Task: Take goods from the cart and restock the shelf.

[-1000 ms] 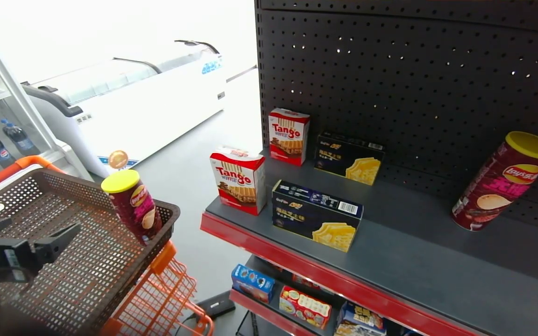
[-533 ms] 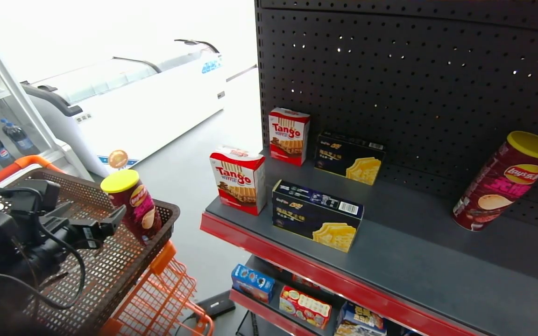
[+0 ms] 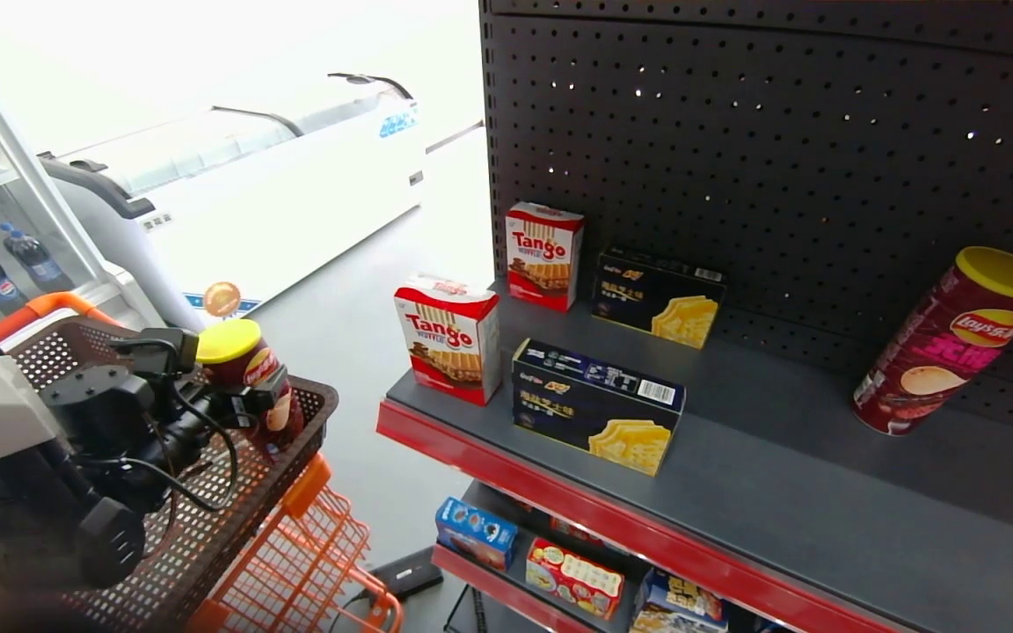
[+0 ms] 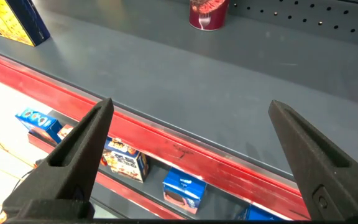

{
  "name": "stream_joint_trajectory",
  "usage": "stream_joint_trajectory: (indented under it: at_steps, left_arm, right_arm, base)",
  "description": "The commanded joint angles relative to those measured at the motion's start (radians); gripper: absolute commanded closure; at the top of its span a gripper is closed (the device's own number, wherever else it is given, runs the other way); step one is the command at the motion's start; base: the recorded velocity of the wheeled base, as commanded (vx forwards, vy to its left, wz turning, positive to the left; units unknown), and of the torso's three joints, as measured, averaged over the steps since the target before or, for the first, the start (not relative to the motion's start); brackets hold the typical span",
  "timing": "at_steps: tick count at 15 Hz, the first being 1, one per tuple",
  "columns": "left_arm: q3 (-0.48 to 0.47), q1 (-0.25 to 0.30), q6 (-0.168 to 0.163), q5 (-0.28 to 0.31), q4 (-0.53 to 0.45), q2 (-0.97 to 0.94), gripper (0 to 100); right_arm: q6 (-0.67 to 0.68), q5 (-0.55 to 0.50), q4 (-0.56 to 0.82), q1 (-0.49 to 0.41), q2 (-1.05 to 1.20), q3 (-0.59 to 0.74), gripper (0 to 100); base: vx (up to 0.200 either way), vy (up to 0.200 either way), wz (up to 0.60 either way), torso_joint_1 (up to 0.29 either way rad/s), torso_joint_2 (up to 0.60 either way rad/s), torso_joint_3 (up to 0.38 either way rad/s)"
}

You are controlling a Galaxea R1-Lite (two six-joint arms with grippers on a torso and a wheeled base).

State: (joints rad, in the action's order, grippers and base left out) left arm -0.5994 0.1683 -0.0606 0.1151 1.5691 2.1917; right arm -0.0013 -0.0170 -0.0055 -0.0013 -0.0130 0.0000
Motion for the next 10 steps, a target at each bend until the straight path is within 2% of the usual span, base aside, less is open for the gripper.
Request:
stream_joint_trajectory:
  at_steps: [1, 7, 8, 10]
  left_arm:
    - [-0.053, -0.013, 0.015, 0.0, 0.002, 0.057, 0]
    - [-0.142, -0.03, 0.024, 0.001, 0.002, 0.134, 0]
    - [-0.151, -0.029, 0.024, 0.001, 0.002, 0.138, 100]
    - [-0.163, -0.03, 0.019, 0.005, 0.002, 0.134, 100]
  right_arm:
    - [0.0, 0.0, -0.001, 0.0, -0.001, 0.0, 0]
    - [0.0, 0.0, 0.001, 0.0, -0.001, 0.0, 0]
    - [0.0, 0.0, 0.001, 0.0, -0.001, 0.0, 0]
    - [0.0, 0.0, 0.001, 0.0, -0.001, 0.0, 0]
  base:
    - [0.0, 0.0, 0.0, 0.0, 0.0, 0.0]
    - [0.0, 0.0, 0.0, 0.0, 0.0, 0.0]
    - [0.0, 0.0, 0.0, 0.0, 0.0, 0.0]
    - [0.0, 0.0, 0.0, 0.0, 0.0, 0.0]
